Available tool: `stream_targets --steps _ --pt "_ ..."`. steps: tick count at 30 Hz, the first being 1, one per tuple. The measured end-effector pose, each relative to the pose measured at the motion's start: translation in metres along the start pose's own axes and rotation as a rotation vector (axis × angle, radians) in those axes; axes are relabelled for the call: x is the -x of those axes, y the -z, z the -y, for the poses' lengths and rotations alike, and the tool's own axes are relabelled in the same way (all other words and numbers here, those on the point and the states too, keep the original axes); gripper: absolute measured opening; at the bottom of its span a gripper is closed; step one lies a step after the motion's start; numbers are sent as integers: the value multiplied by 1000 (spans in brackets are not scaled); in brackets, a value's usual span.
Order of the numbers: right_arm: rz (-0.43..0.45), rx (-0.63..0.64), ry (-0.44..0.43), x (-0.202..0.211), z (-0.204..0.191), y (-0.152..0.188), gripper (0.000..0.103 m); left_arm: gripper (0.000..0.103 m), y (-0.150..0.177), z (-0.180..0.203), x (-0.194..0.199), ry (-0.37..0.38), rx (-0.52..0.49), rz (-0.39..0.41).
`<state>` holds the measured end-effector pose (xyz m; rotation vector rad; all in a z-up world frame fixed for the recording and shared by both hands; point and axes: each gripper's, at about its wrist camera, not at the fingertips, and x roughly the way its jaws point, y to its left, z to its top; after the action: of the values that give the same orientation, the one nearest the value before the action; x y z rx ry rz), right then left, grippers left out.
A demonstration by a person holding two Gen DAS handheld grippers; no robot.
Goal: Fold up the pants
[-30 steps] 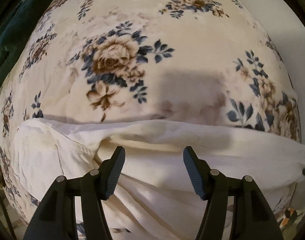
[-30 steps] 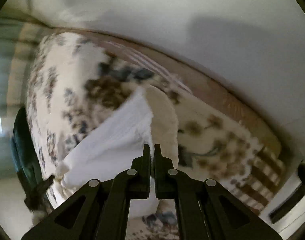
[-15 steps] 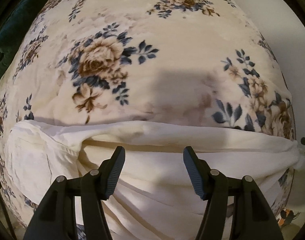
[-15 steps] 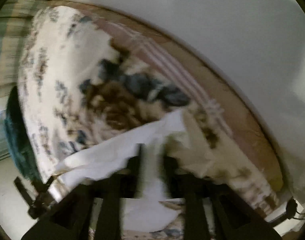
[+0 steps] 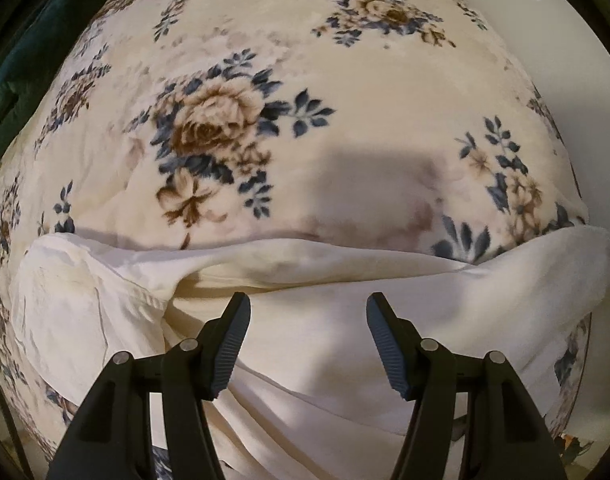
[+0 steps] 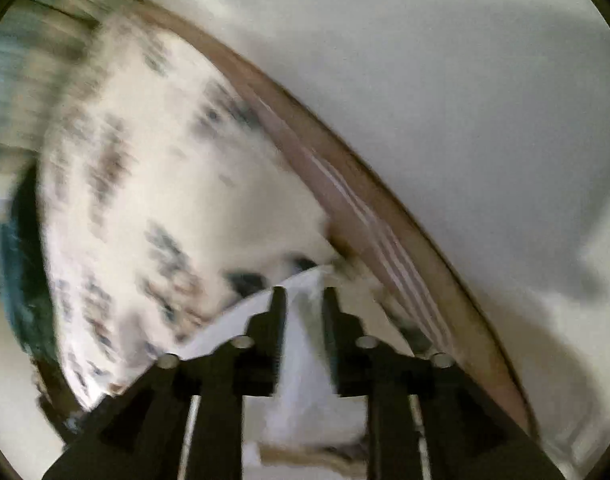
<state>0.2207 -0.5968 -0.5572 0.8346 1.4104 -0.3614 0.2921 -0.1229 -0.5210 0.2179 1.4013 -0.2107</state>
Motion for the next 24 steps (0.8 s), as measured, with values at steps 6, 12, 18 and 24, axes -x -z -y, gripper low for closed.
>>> stream_targets --steps 6,12,18,24 --pt "65 -6 11 20 25 40 76 59 7 11 1 -17 -47 13" --pt "-7 -35 -50 -32 55 53 75 59 18 14 -4 -19 -46 0" --pt "22 104 1 -29 32 79 4 59 29 8 -4 -30 -38 -12" --pt "-65 -104 -2 -27 87 104 4 59 34 6 -6 -11 -16 -34"
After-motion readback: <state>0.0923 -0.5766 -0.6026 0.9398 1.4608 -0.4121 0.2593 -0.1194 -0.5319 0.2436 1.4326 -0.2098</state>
